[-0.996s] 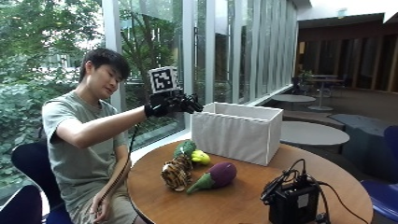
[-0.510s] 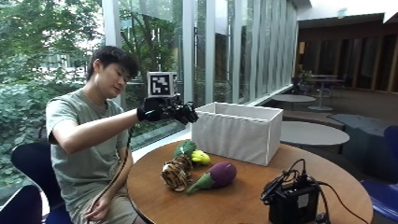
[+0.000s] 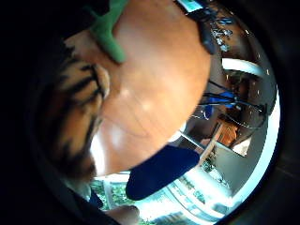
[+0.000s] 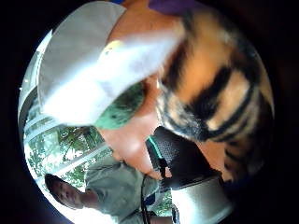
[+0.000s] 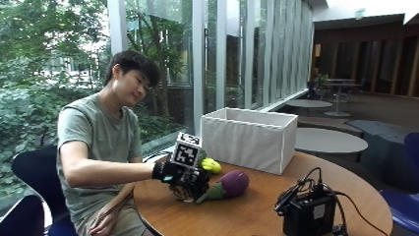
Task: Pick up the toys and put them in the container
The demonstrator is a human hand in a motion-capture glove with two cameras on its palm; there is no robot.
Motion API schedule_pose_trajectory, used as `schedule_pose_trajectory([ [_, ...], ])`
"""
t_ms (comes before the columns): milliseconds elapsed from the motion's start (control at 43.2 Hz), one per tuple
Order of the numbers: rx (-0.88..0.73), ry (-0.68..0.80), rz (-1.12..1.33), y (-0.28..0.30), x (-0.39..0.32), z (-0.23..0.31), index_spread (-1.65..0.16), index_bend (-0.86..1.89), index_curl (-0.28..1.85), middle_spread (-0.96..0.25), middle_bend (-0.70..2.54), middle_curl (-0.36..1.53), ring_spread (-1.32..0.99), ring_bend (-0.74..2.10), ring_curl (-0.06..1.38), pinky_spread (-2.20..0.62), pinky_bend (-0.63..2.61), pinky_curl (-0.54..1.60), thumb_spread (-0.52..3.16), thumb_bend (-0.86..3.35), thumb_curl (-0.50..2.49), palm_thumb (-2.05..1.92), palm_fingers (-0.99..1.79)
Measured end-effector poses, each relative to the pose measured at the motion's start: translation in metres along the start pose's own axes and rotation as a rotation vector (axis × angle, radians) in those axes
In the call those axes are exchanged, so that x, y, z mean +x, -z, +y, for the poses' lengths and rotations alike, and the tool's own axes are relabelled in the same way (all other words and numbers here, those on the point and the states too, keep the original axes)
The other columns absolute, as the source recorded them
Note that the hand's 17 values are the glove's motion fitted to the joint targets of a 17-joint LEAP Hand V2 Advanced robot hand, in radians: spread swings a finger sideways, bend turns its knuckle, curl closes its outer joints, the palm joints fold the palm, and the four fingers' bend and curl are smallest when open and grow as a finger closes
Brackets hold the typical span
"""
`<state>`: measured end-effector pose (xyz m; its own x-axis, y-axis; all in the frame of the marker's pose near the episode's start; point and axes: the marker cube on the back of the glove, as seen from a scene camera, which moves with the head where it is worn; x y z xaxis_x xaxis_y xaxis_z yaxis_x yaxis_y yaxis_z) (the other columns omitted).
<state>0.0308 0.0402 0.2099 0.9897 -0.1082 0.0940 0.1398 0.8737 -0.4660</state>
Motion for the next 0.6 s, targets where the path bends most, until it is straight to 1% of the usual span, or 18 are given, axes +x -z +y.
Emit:
schedule_pose_trajectory([
  [46,0.001,-0.009,0.012,-0.005,-0.003,-0.002,-0.22,0.06,0.13,-0.11,0.2,0.27,-0.17,0.46,0.23,-0.09,0.76,0.34,1.22,-0.01,0.22,0.03,-0.05],
  [70,-0.002,-0.012,0.019,-0.005,-0.003,-0.002,-0.23,0.08,0.13,-0.13,0.24,0.29,-0.19,0.52,0.24,-0.09,0.77,0.35,1.21,-0.01,0.22,0.04,0.08],
  [93,-0.009,-0.015,0.025,-0.004,-0.004,-0.002,-0.23,0.09,0.12,-0.15,0.25,0.29,-0.19,0.53,0.24,-0.09,0.77,0.34,1.21,-0.01,0.23,0.04,0.11],
  [116,-0.02,-0.018,0.034,-0.003,-0.004,-0.003,-0.24,0.11,0.13,-0.17,0.29,0.3,-0.22,0.61,0.26,-0.1,0.76,0.33,1.2,-0.01,0.23,0.05,0.25],
  [162,-0.046,-0.023,0.062,-0.001,-0.005,-0.004,-0.24,0.11,0.12,-0.18,0.29,0.31,-0.24,0.66,0.26,-0.11,0.77,0.32,1.19,-0.01,0.24,0.05,0.28],
  [255,-0.08,-0.021,0.125,0.002,-0.006,-0.009,-0.25,0.18,0.16,-0.22,0.27,0.32,-0.27,0.75,0.31,-0.13,0.78,0.34,1.18,0.02,0.27,0.13,0.34],
  [324,-0.056,-0.005,0.138,0.003,-0.005,-0.016,-0.26,0.21,0.18,-0.24,0.26,0.32,-0.3,0.8,0.33,-0.16,0.77,0.34,1.19,0.03,0.29,0.17,0.4],
  [348,-0.039,0.006,0.136,0.004,-0.005,-0.018,-0.26,0.2,0.18,-0.26,0.3,0.33,-0.32,0.84,0.34,-0.18,0.75,0.33,1.2,0.04,0.29,0.19,0.47],
  [371,-0.021,0.018,0.133,0.004,-0.005,-0.019,-0.26,0.19,0.18,-0.27,0.35,0.35,-0.34,0.92,0.37,-0.22,0.76,0.34,1.2,0.04,0.29,0.21,0.65],
  [394,-0.004,0.029,0.131,0.003,-0.006,-0.02,-0.27,0.16,0.16,-0.28,0.38,0.36,-0.35,0.96,0.36,-0.24,0.77,0.32,1.21,0.05,0.3,0.22,0.76],
  [417,0.01,0.036,0.129,0.003,-0.007,-0.02,-0.27,0.16,0.16,-0.29,0.38,0.36,-0.36,0.97,0.35,-0.25,0.76,0.31,1.21,0.05,0.3,0.23,0.77],
  [463,0.032,0.04,0.121,0.001,-0.009,-0.021,-0.28,0.21,0.18,-0.31,0.5,0.4,-0.36,1.05,0.39,-0.29,0.75,0.31,1.24,0.07,0.31,0.27,1.05],
  [510,0.043,0.043,0.085,0.003,-0.008,-0.021,-0.29,0.27,0.2,-0.32,0.54,0.42,-0.36,1.08,0.4,-0.32,0.73,0.31,1.29,0.09,0.31,0.31,1.15],
  [602,0.029,0.053,-0.013,0.014,-0.003,-0.019,-0.3,0.31,0.25,-0.34,0.61,0.48,-0.36,1.14,0.46,-0.34,0.77,0.36,1.31,0.14,0.36,0.42,1.16],
])
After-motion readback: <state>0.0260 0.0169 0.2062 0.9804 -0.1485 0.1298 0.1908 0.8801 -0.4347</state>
